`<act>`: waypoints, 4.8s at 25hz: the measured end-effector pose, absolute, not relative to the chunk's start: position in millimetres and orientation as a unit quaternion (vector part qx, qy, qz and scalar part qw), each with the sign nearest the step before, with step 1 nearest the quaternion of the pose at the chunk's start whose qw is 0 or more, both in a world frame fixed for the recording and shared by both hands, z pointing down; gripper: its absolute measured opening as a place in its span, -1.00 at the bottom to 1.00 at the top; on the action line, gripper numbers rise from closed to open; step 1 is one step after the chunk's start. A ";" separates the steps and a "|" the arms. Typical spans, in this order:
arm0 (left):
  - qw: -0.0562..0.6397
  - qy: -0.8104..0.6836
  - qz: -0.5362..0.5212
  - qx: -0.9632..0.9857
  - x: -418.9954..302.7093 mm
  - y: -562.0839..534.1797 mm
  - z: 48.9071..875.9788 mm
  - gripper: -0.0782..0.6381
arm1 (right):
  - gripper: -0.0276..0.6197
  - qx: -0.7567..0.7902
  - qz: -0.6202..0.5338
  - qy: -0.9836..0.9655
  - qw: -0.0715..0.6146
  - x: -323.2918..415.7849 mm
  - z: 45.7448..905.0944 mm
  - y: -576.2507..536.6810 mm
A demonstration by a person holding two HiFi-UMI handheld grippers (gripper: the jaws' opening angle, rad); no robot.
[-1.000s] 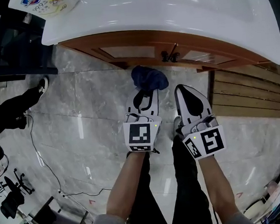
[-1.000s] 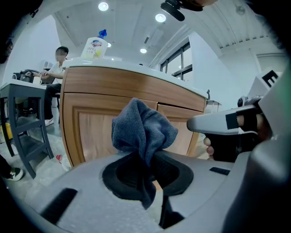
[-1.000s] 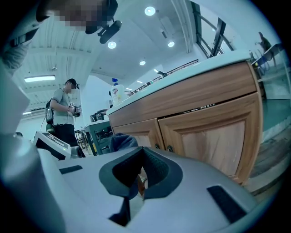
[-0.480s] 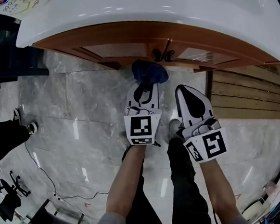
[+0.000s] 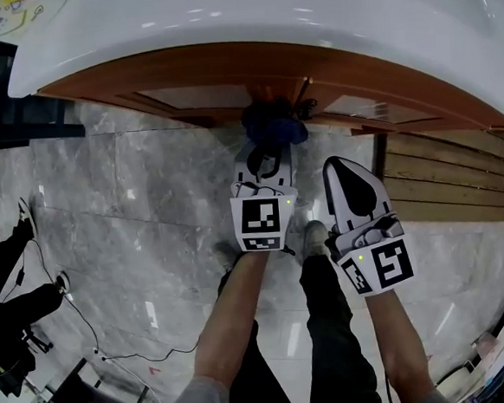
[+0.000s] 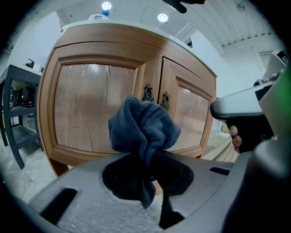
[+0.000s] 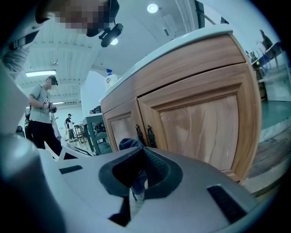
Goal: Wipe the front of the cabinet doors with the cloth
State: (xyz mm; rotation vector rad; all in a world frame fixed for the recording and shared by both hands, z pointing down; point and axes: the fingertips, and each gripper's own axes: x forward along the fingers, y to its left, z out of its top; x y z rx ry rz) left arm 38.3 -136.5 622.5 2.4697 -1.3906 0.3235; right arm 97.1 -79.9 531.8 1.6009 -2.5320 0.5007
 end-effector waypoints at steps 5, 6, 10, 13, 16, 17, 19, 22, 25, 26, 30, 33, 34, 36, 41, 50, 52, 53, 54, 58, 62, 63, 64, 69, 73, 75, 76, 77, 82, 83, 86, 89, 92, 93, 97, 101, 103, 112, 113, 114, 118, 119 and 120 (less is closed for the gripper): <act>0.148 -0.481 0.110 0.857 46.2 -146.4 632.8 -0.61 | -0.88 0.525 0.165 -0.833 0.059 102.6 540.4 -84.3; 0.149 -0.481 0.110 0.857 47.6 -148.9 633.5 -0.61 | -0.88 0.526 0.165 -0.832 0.060 104.2 541.5 -85.2; 0.150 -0.478 0.112 0.858 48.8 -151.7 634.3 -0.61 | -0.88 0.531 0.166 -0.829 0.061 110.7 543.0 -88.2; 0.152 -0.477 0.115 0.858 48.4 -152.1 635.0 -0.61 | -0.88 0.533 0.166 -0.828 0.061 111.2 542.0 -90.6; 0.147 -0.475 0.125 0.858 45.4 -153.2 635.7 -0.61 | -0.88 0.532 0.166 -0.828 0.061 107.4 540.9 -91.9; 0.145 -0.475 0.128 0.859 43.3 -153.7 635.7 -0.61 | -0.88 0.532 0.167 -0.828 0.062 106.2 540.8 -91.3; 0.146 -0.479 0.130 0.856 34.5 -156.7 634.9 -0.61 | -0.88 0.532 0.169 -0.827 0.063 103.7 540.8 -89.8; 0.152 -0.492 0.128 0.847 13.7 -168.0 630.8 -0.61 | -0.88 0.535 0.172 -0.825 0.062 98.8 540.4 -89.1; 0.148 -0.485 0.137 0.851 8.7 -171.0 628.9 -0.61 | -0.88 0.538 0.174 -0.823 0.061 91.9 537.0 -90.0; 0.147 -0.484 0.138 0.852 8.1 -170.6 628.9 -0.61 | -0.88 0.537 0.174 -0.823 0.060 88.5 535.2 -90.5; 0.147 -0.487 0.138 0.850 1.6 -172.4 629.8 -0.61 | -0.88 0.532 0.163 -0.828 0.066 77.4 529.1 -94.3; 0.154 -0.493 0.139 0.845 -10.9 -175.3 634.8 -0.61 | -0.88 0.538 0.162 -0.825 0.068 76.9 529.7 -97.6; 0.156 -0.496 0.140 0.843 -16.9 -176.6 636.8 -0.61 | -0.88 0.540 0.163 -0.823 0.069 76.2 530.4 -98.7; 0.159 -0.499 0.142 0.840 -29.5 -179.7 640.1 -0.61 | -0.88 0.544 0.164 -0.820 0.070 72.1 532.4 -100.9; 0.154 -0.497 0.148 0.841 -49.8 -185.2 643.8 -0.61 | -0.88 0.543 0.168 -0.820 0.071 50.3 535.9 -105.9; 0.136 -0.496 0.164 0.842 -83.5 -191.7 646.8 -0.61 | -0.88 0.536 0.163 -0.825 0.072 19.7 535.5 -117.2; 0.135 -0.501 0.167 0.838 -93.9 -194.0 647.7 -0.61 | -0.88 0.537 0.164 -0.824 0.071 16.4 535.8 -119.4; 0.137 -0.504 0.168 0.836 -99.5 -195.4 648.1 -0.61 | -0.88 0.537 0.165 -0.824 0.070 14.5 536.2 -119.9; 0.138 -0.507 0.169 0.834 -105.0 -196.9 648.7 -0.61 | -0.88 0.537 0.166 -0.824 0.069 12.3 536.9 -120.1; 0.137 -0.512 0.175 0.830 -121.3 -199.3 649.0 -0.61 | -0.88 0.533 0.171 -0.826 0.069 -0.3 539.4 -118.9; 0.137 -0.523 0.179 0.822 -136.4 -197.4 648.2 -0.61 | -0.88 0.527 0.169 -0.830 0.067 -9.1 535.6 -119.6; 0.136 -0.525 0.180 0.820 -139.7 -197.0 648.2 -0.61 | -0.88 0.527 0.168 -0.831 0.066 -9.8 534.7 -120.0; 0.134 -0.526 0.182 0.820 -142.2 -196.6 648.1 -0.61 | -0.88 0.527 0.168 -0.831 0.066 -10.1 534.0 -120.3; 0.157 -0.554 0.170 0.800 -166.6 -196.8 650.7 -0.61 | -0.88 0.524 0.167 -0.832 0.064 -13.4 533.9 -119.0; 0.160 -0.561 0.166 0.795 -176.6 -199.9 648.1 -0.61 | -0.88 0.524 0.169 -0.833 0.062 -15.0 535.1 -116.1; 0.158 -0.560 0.167 0.796 -176.4 -198.5 647.2 -0.61 | -0.88 0.523 0.171 -0.833 0.061 -16.5 535.3 -114.8; 0.158 -0.560 0.167 0.796 -176.7 -197.8 646.6 -0.61 | -0.88 0.521 0.170 -0.834 0.061 -17.8 535.0 -114.2; 0.158 -0.560 0.167 0.796 -176.7 -196.9 645.7 -0.61 | -0.88 0.520 0.170 -0.835 0.062 -18.8 534.3 -113.7; 0.166 -0.552 0.164 0.801 -165.4 -179.3 631.0 -0.61 | -0.88 0.518 0.171 -0.836 0.064 -14.8 529.4 -111.1; 0.165 -0.549 0.163 0.803 -162.1 -174.3 626.3 -0.61 | -0.88 0.517 0.173 -0.836 0.065 -14.0 527.6 -109.8; 0.155 -0.544 0.163 0.809 -154.9 -163.4 612.5 -0.61 | -0.88 0.513 0.172 -0.838 0.066 -13.6 520.3 -105.8; 0.153 -0.541 0.161 0.811 -149.3 -156.4 596.6 -0.61 | -0.88 0.511 0.173 -0.840 0.063 -11.6 510.8 -102.7; 0.150 -0.539 0.153 0.814 -141.1 -148.3 568.6 -0.61 | -0.88 0.508 0.175 -0.841 0.062 -8.4 496.3 -98.7; 0.149 -0.537 0.151 0.817 -137.2 -144.3 556.3 -0.61 | -0.88 0.505 0.177 -0.842 0.062 -8.2 491.2 -95.9; 0.145 -0.524 0.146 0.826 -119.1 -123.1 504.8 -0.61 | -0.88 0.493 0.189 -0.847 0.067 -8.1 466.5 -80.0; 0.142 -0.509 0.135 0.838 -100.0 -100.7 446.2 -0.61 | -0.88 0.490 0.191 -0.848 0.066 -3.5 425.2 -64.5; 0.137 -0.503 0.128 0.843 -92.0 -91.4 415.6 -0.61 | -0.88 0.492 0.189 -0.847 0.061 1.0 401.6 -60.2; 0.100 -0.498 0.085 0.857 -61.9 -62.0 273.8 -0.61 | -0.88 0.493 0.168 -0.853 0.035 11.4 286.7 -47.7; 0.097 -0.497 0.079 0.859 -61.6 -61.3 259.1 -0.61 | -0.88 0.492 0.165 -0.855 0.032 9.4 273.2 -47.2; 0.094 -0.494 0.075 0.861 -62.8 -60.1 244.4 -0.61 | -0.88 0.491 0.163 -0.856 0.029 5.9 259.7 -45.6; 0.084 -0.485 0.066 0.868 -67.1 -48.7 190.0 -0.61 | -0.88 0.487 0.146 -0.861 0.022 -3.7 205.9 -34.3; 0.079 -0.484 0.065 0.869 -66.4 -45.7 177.6 -0.61 | -0.88 0.486 0.140 -0.862 0.019 -3.7 193.3 -31.8; 0.074 -0.484 0.063 0.870 -65.7 -42.9 165.7 -0.61 | -0.88 0.486 0.135 -0.863 0.016 -3.6 181.0 -29.6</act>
